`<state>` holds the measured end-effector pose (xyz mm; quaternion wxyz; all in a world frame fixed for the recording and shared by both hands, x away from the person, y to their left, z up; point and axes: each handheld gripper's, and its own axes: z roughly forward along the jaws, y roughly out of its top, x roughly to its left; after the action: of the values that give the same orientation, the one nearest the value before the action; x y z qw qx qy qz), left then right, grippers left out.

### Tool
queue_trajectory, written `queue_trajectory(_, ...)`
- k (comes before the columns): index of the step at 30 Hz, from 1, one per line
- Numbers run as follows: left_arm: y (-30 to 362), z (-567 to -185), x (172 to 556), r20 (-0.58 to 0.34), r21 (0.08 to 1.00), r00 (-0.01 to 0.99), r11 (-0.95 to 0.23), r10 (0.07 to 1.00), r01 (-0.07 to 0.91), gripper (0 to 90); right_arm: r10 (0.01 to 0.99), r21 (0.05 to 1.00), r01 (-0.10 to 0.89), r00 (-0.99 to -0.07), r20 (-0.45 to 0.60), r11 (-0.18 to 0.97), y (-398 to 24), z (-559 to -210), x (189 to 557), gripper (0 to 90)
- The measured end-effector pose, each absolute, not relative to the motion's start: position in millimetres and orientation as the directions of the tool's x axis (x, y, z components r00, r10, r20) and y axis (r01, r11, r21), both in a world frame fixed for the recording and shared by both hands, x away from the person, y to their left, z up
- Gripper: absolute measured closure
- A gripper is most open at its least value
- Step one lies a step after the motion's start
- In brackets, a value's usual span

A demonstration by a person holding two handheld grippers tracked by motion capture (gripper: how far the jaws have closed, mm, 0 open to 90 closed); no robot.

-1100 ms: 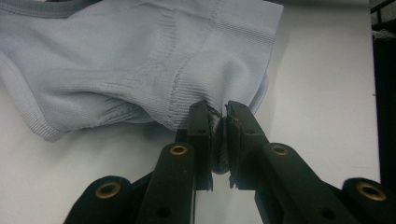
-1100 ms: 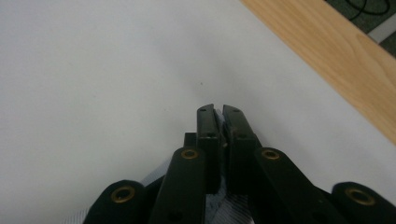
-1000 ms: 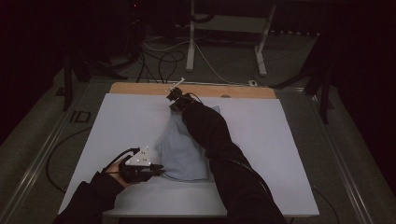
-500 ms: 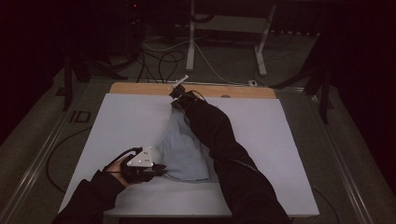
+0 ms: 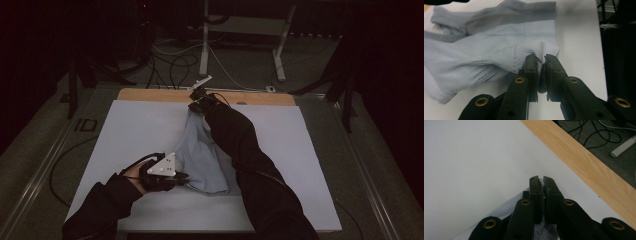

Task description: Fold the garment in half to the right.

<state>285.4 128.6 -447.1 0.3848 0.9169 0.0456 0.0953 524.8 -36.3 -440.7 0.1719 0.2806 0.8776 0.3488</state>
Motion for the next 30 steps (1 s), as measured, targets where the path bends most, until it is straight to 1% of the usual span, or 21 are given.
queue_trajectory(9, 104.3, -437.4, 288.8, 0.146, 0.712, 0.985, -0.701, 0.096, -0.037, 82.0, 0.635, 0.726, 0.383, -0.766, -0.095, 0.571, -63.8, -430.2, 519.3, 87.1)
queue_trajectory(13, 93.8, -435.4, 289.5, 0.159, 0.698, 0.985, -0.713, 0.067, -0.064, 82.0, 0.648, 0.734, 0.391, -0.757, -0.086, 0.555, -77.0, -428.9, 515.7, 87.1)
queue_trajectory(30, 52.8, -433.3, 296.3, 0.148, 0.691, 0.989, -0.716, 0.004, -0.101, 82.0, 0.683, 0.743, 0.414, -0.726, -0.079, 0.526, -129.3, -428.8, 509.7, 87.0)
